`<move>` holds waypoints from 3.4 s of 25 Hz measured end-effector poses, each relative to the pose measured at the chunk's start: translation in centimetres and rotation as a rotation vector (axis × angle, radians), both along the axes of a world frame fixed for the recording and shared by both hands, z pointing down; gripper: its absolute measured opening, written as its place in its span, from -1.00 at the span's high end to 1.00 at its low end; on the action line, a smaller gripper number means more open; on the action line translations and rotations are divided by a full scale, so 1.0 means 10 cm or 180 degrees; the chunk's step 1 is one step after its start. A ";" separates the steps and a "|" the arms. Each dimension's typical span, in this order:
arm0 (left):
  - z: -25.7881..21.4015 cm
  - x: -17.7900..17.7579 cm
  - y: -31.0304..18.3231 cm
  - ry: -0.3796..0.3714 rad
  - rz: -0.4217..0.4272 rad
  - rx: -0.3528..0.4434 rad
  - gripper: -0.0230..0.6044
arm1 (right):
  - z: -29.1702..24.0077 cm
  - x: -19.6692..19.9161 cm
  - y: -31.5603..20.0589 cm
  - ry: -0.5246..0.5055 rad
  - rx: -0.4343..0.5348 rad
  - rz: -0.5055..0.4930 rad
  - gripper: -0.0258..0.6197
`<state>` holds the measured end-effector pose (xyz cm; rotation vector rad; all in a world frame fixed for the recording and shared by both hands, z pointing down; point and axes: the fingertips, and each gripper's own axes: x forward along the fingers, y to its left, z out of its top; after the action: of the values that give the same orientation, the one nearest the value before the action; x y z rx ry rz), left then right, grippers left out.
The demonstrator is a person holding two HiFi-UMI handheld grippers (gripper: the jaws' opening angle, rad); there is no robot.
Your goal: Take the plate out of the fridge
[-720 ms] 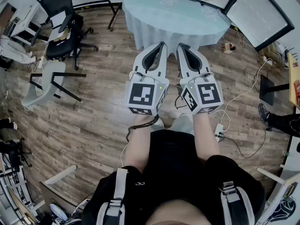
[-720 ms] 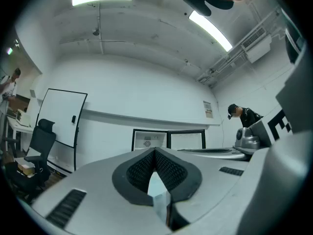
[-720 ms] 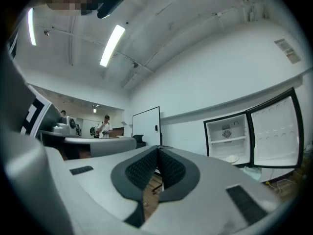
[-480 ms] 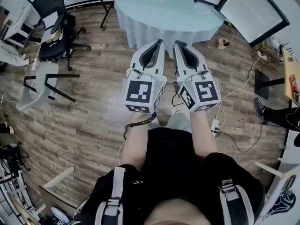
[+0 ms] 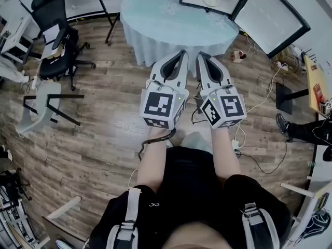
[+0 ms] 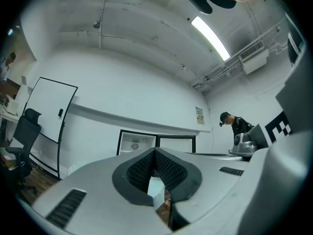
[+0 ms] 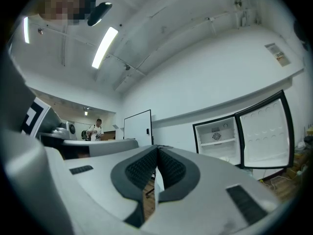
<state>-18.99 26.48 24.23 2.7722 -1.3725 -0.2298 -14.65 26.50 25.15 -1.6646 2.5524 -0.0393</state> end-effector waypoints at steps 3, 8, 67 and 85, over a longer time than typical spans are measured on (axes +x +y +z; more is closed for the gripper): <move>-0.10 0.01 0.00 0.0008 0.0080 0.0079 0.94 | -0.09 -0.05 -0.06 0.0011 0.0062 0.0042 0.92; -0.14 -0.08 -0.10 0.0131 0.0073 0.0080 0.94 | -0.15 -0.06 -0.07 0.0092 0.0123 0.0099 0.92; 0.62 2.30 -3.89 -0.0079 -0.0140 -0.0854 0.94 | 0.27 2.53 -3.94 -0.0111 -0.0302 -0.0042 0.92; 1.44 2.68 -4.85 0.0028 0.0135 -0.1484 0.94 | 1.09 2.95 -4.69 -0.0302 -0.0939 0.0445 0.92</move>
<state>7.84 -22.04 38.65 2.4042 -1.1796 0.0734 14.85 -20.35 36.09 -1.8838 2.4480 -0.4943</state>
